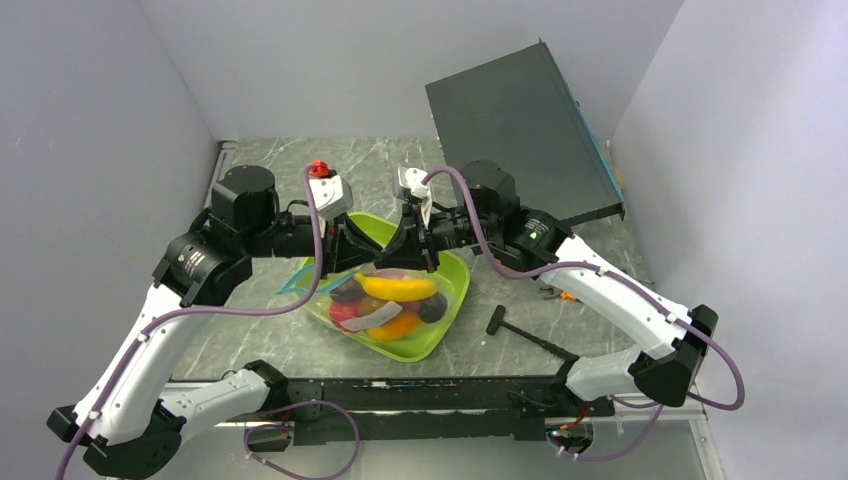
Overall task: Place the food in the zip-top bag and seal the zipper
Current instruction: Zip the zipper food storage bag.
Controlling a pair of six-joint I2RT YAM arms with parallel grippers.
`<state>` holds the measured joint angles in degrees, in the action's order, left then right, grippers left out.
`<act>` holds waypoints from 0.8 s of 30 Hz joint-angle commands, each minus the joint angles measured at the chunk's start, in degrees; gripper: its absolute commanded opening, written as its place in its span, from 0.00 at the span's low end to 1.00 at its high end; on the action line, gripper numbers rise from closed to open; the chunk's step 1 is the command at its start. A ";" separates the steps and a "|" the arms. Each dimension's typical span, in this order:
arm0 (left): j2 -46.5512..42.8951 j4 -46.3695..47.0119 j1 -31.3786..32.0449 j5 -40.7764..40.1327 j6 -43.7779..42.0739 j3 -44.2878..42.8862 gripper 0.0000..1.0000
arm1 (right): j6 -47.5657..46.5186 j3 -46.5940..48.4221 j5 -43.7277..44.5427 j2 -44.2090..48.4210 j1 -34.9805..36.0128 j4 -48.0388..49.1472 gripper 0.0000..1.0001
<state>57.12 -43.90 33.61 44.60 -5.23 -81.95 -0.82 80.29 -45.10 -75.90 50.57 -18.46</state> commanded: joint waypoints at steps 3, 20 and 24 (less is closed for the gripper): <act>-0.57 -1.45 0.33 1.27 -0.67 0.47 0.11 | -0.15 0.89 1.20 2.26 -0.29 5.39 0.00; -4.18 -3.49 0.36 -2.14 -1.36 4.48 0.00 | 8.66 -10.16 9.40 9.72 -0.27 22.50 0.00; -6.05 -2.54 0.41 -4.09 -0.68 6.31 0.00 | 9.93 -11.44 8.56 10.79 -0.32 25.70 0.00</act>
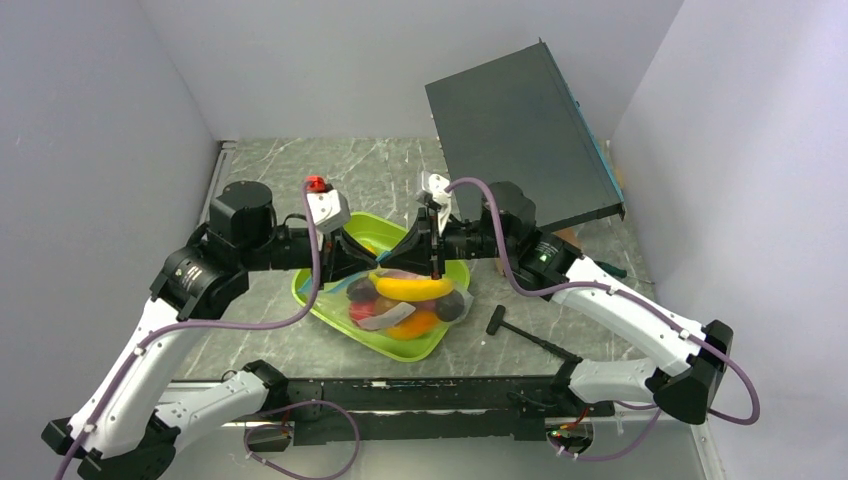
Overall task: Place the food in the zip-top bag and seal the zipper
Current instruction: Zip the zipper food storage bag.
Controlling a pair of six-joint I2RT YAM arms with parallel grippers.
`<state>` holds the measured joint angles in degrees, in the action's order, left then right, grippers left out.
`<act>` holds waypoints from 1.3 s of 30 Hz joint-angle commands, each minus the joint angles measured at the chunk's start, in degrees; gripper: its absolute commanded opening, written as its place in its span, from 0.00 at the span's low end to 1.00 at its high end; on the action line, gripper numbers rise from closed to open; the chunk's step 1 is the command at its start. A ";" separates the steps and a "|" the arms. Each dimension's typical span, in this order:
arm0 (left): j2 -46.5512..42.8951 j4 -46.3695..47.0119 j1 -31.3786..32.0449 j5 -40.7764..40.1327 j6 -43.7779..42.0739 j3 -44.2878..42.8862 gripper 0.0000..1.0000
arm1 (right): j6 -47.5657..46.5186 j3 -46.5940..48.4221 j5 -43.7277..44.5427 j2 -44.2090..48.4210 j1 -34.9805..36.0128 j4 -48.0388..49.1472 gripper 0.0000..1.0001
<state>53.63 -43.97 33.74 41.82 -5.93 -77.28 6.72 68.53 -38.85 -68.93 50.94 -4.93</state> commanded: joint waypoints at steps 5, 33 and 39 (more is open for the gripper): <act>-4.65 1.06 0.27 -3.28 2.86 2.74 0.00 | 3.69 -0.02 0.71 3.76 -0.71 13.55 0.00; -6.15 2.81 0.26 -7.85 3.87 2.41 0.00 | -0.10 8.92 -12.38 -4.62 -0.74 1.73 0.31; -6.57 1.99 0.27 -7.09 3.64 1.85 0.00 | 0.32 10.08 -16.08 -6.34 -0.71 1.94 0.31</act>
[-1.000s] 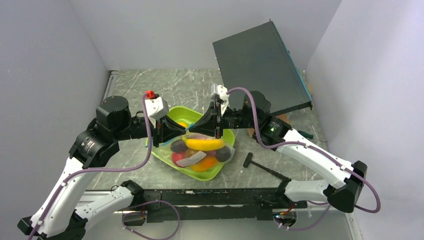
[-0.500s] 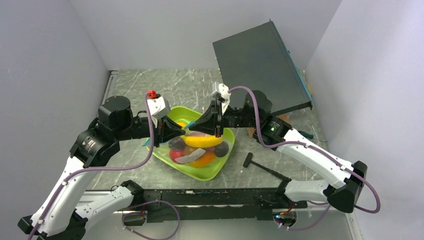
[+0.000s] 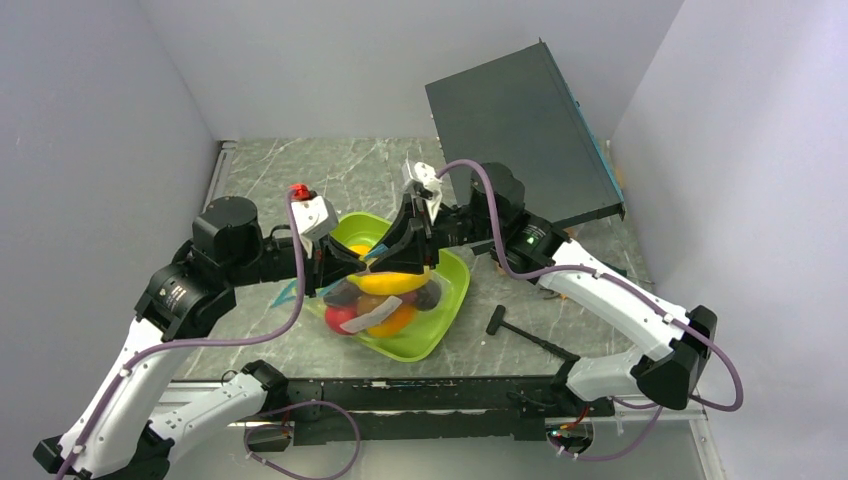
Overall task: Place the food in the zip-top bag and seal the zipper
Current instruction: Zip the zipper food storage bag.
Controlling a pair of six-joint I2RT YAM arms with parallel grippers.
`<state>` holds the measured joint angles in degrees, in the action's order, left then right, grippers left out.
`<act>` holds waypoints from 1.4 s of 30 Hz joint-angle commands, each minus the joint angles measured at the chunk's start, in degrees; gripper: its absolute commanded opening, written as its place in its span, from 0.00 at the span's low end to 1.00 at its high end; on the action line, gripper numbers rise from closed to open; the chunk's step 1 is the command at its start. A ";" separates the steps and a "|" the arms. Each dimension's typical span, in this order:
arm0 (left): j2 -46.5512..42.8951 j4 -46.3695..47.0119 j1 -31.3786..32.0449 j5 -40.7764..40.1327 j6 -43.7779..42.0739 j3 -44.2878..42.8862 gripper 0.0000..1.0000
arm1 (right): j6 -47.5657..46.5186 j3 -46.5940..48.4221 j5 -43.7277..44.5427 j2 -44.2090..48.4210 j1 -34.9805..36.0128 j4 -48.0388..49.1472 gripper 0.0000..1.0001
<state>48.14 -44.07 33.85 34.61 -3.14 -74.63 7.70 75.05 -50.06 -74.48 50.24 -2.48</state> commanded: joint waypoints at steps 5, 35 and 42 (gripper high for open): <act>-1.59 1.75 0.10 0.49 0.50 -0.46 0.00 | -0.93 3.90 -6.25 -1.57 -0.04 -0.47 0.18; -6.56 -4.92 0.07 -12.94 7.32 3.08 0.00 | 0.58 -7.31 30.56 6.75 0.52 12.94 0.00; -8.99 -8.29 0.08 -13.90 7.04 2.49 0.00 | 1.30 -7.50 34.06 4.90 0.23 15.33 0.00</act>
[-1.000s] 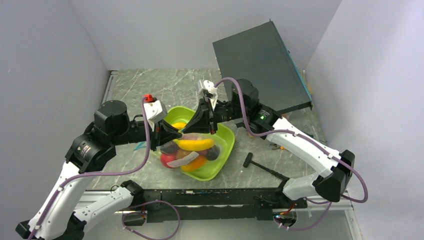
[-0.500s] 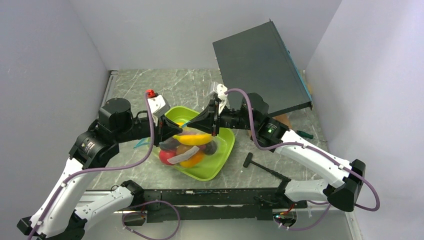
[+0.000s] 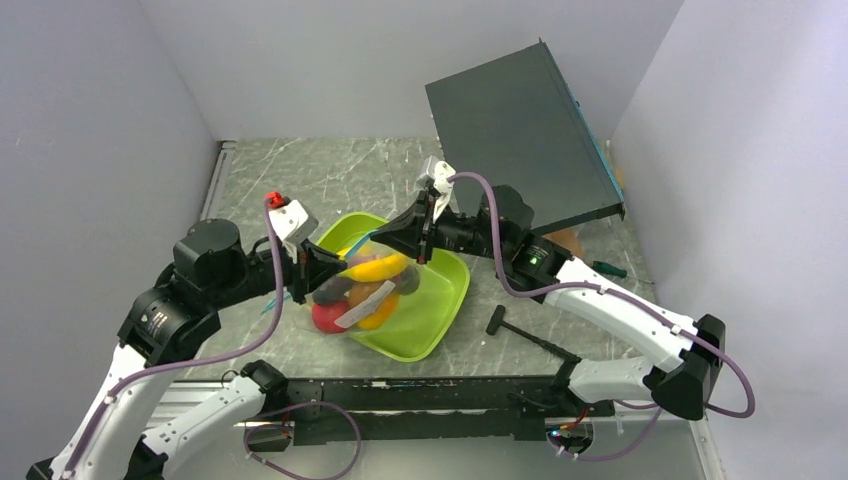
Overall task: Place the food in the zip-top bag and seal the zipper
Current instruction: Zip the zipper food storage bag.
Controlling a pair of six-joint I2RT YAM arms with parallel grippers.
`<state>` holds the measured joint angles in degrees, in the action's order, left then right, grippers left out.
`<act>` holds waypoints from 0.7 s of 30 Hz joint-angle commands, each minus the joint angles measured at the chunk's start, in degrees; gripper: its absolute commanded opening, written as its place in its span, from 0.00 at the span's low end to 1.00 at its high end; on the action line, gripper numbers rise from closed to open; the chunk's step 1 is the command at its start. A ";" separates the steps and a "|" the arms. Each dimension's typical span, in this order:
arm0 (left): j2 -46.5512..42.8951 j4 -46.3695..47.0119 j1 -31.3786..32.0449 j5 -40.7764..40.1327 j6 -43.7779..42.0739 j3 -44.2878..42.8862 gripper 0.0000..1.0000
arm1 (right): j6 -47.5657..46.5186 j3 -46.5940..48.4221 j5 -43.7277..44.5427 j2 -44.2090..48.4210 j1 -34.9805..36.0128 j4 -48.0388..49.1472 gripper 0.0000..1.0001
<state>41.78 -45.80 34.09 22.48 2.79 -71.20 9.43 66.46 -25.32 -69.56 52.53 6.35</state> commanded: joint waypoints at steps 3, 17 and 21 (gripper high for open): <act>-3.72 -7.95 -0.16 -2.12 1.06 -1.05 0.00 | -0.47 1.59 9.50 -0.70 -2.23 6.45 0.00; -7.31 -10.98 -0.21 -2.62 2.45 0.28 0.00 | 0.75 2.04 10.85 -2.30 -4.33 8.39 0.00; -7.87 -12.31 -0.20 -3.21 3.19 0.97 0.00 | 1.57 1.86 10.42 -2.56 -6.17 9.08 0.00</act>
<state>35.86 -52.71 33.93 18.59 4.08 -70.46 11.20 66.46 -22.87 -72.42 50.83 9.56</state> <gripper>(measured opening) 0.034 0.009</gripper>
